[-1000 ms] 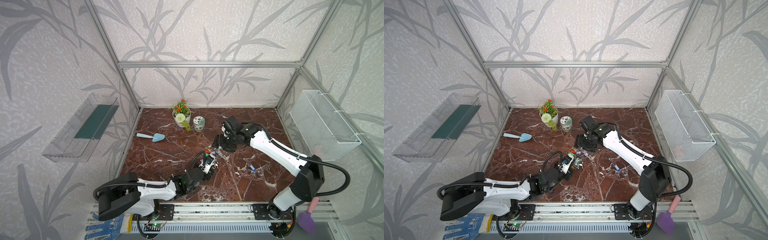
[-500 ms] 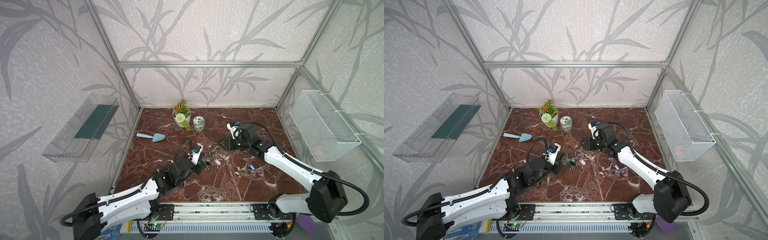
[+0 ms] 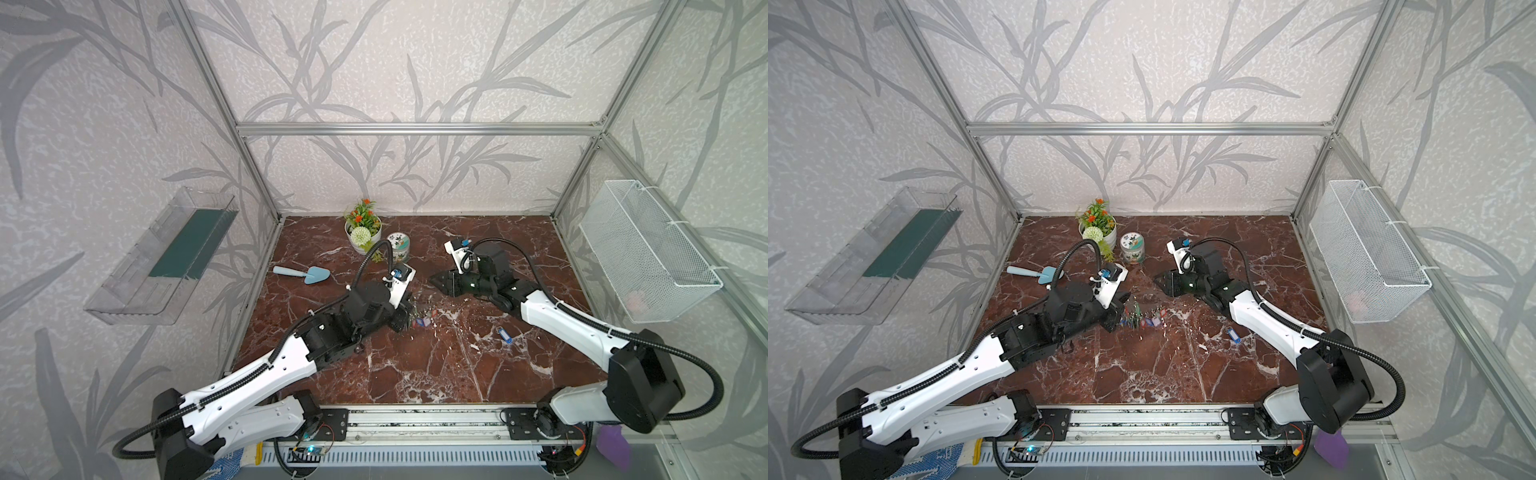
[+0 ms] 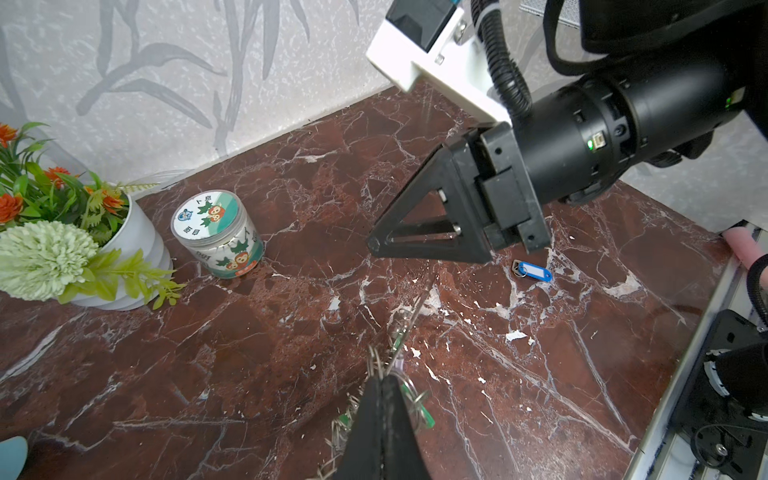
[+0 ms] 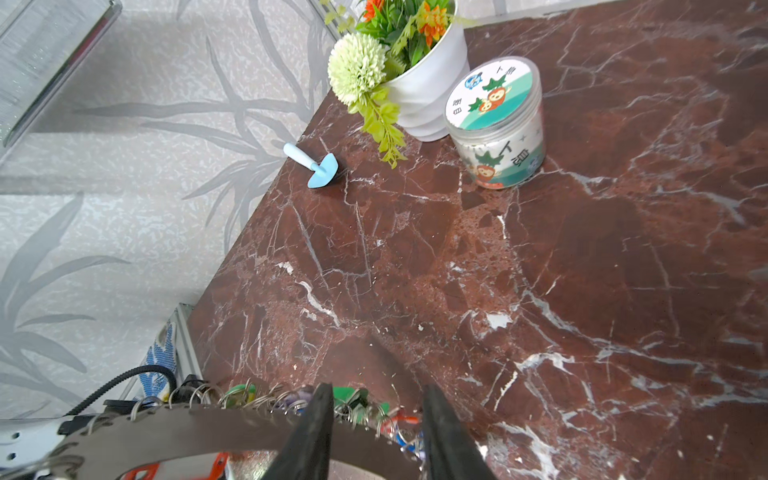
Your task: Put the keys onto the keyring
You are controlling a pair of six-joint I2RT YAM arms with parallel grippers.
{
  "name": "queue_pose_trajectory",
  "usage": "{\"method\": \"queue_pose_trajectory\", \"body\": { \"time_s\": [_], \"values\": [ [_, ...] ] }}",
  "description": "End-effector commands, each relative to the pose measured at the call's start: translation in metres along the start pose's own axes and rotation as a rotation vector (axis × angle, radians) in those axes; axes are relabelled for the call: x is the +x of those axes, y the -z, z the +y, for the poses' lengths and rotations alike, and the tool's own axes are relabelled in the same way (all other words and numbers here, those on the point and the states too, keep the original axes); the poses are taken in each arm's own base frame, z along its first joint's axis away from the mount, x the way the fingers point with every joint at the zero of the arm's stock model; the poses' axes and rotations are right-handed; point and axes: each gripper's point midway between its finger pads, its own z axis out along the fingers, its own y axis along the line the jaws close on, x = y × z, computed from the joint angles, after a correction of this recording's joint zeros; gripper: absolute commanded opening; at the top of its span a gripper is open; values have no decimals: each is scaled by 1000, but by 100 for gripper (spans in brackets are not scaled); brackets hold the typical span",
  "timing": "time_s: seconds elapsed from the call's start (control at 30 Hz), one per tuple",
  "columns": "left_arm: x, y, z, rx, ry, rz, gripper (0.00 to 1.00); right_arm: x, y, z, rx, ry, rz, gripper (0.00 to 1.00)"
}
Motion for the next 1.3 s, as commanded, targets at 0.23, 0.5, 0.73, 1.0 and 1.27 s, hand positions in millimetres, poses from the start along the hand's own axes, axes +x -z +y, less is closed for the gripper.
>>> {"method": "queue_pose_trajectory", "body": {
  "time_s": [0.23, 0.5, 0.73, 1.0, 1.27],
  "values": [
    [-33, -27, 3, 42, -24, 90, 0, 18, 26, 28, -117, -6, -25, 32],
    [-48, -63, -11, 156, -2, 81, 0, 41, 44, 34, -167, -46, -82, 31],
    [-42, -74, -37, 334, 51, -26, 0, 48, 37, 20, -157, -75, -81, 32],
    [-6, -78, -54, 458, 62, -69, 0, 40, 66, 1, -93, -41, -162, 35],
    [4, -66, -65, 536, -11, -143, 0, 45, 73, -6, -146, -14, -221, 43]
  ]
}}
